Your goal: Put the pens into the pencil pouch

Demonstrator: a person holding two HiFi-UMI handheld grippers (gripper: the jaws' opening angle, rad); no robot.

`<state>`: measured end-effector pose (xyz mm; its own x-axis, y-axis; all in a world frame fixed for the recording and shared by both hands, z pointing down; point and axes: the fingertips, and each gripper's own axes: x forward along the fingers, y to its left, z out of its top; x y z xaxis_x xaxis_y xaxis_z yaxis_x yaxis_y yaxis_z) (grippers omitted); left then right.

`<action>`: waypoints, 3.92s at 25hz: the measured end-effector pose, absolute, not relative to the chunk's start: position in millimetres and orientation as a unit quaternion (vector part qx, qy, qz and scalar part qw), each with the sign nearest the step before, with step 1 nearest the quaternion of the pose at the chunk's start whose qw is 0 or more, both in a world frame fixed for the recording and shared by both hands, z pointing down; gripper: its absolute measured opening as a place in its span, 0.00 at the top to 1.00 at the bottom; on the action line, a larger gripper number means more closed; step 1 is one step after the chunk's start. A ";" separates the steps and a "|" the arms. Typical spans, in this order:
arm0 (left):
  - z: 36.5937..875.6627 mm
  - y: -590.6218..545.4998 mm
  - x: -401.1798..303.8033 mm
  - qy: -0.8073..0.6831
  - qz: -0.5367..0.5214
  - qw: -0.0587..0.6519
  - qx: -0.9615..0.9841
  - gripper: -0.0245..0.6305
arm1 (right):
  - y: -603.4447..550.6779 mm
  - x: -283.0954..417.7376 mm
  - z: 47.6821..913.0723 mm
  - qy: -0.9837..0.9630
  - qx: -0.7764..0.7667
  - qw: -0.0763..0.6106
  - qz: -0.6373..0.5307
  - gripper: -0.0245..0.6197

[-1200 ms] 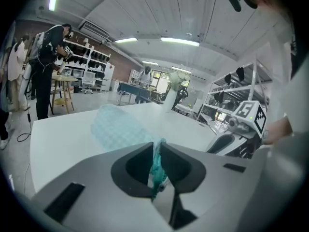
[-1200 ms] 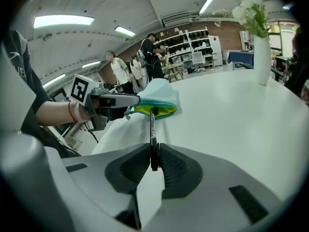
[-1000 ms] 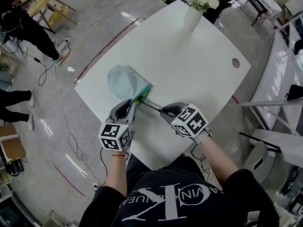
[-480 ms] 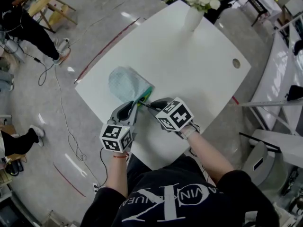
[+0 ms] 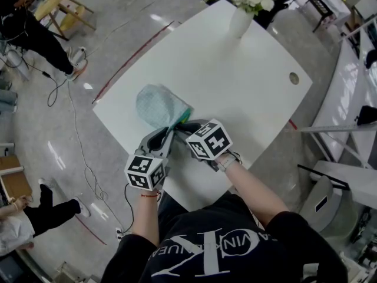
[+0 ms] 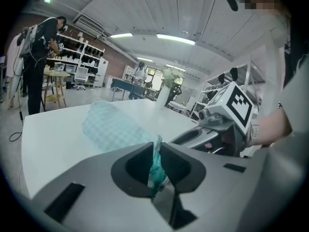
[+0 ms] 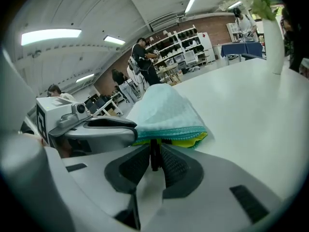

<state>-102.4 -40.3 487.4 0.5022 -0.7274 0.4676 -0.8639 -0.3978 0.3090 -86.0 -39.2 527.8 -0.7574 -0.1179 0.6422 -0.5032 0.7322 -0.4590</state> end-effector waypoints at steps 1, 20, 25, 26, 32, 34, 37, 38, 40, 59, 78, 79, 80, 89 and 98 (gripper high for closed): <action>487.6 -40.3 -103.0 -0.482 0.129 0.264 0.825 0.89 | -38.4 -84.8 527.2 -0.882 0.175 0.296 0.322 0.83; 488.0 -40.4 -104.0 -0.477 0.127 0.264 0.829 0.89 | -28.6 -78.4 530.8 -0.894 0.159 0.304 0.289 0.86; 485.5 -39.8 -103.3 -0.468 0.130 0.261 0.834 0.89 | -36.4 -89.7 527.5 -0.895 0.160 0.302 0.286 0.86; 484.6 -39.9 -103.2 -0.465 0.128 0.261 0.836 0.89 | -37.3 -91.4 527.6 -0.895 0.161 0.301 0.286 0.86; 477.0 -40.7 -101.5 -0.441 0.122 0.252 0.853 0.89 | -39.7 -96.8 529.2 -0.894 0.163 0.295 0.296 0.86; 478.0 -40.9 -102.5 -0.439 0.128 0.249 0.854 0.89 | -41.0 -97.9 529.1 -0.893 0.166 0.293 0.298 0.86; 482.6 -41.1 -106.9 -0.446 0.138 0.249 0.849 0.89 | -42.1 -99.2 530.3 -0.892 0.166 0.292 0.301 0.85; 484.6 -41.6 -108.6 -0.450 0.140 0.252 0.845 0.89 | -42.4 -99.1 530.6 -0.893 0.165 0.292 0.302 0.85; 488.8 -42.3 -111.9 -0.457 0.143 0.257 0.840 0.89 | -42.8 -97.3 531.0 -0.892 0.163 0.291 0.305 0.83; 504.9 -34.3 -168.8 -0.554 0.173 0.283 0.763 0.87 | -36.0 -61.3 516.5 -0.894 0.186 0.263 0.311 0.81; 471.7 7.7 -203.4 -0.637 0.066 0.274 0.717 0.95 | -37.4 -29.2 476.5 -0.923 0.201 0.198 0.261 0.95; 467.4 10.5 -203.4 -0.642 0.059 0.266 0.717 0.95 | -37.1 -28.4 474.4 -0.926 0.199 0.198 0.254 0.95; 463.5 13.4 -203.5 -0.647 0.055 0.257 0.716 0.95 | -36.7 -28.0 472.5 -0.928 0.196 0.199 0.248 0.95; 456.6 54.9 -201.0 -0.689 0.035 0.221 0.690 0.96 | -29.9 -23.2 459.0 -0.952 0.157 0.182 0.189 0.95; 437.0 72.5 -208.8 -0.699 0.017 0.198 0.687 0.96 | -16.6 -27.7 431.2 -0.964 0.156 0.156 0.147 0.95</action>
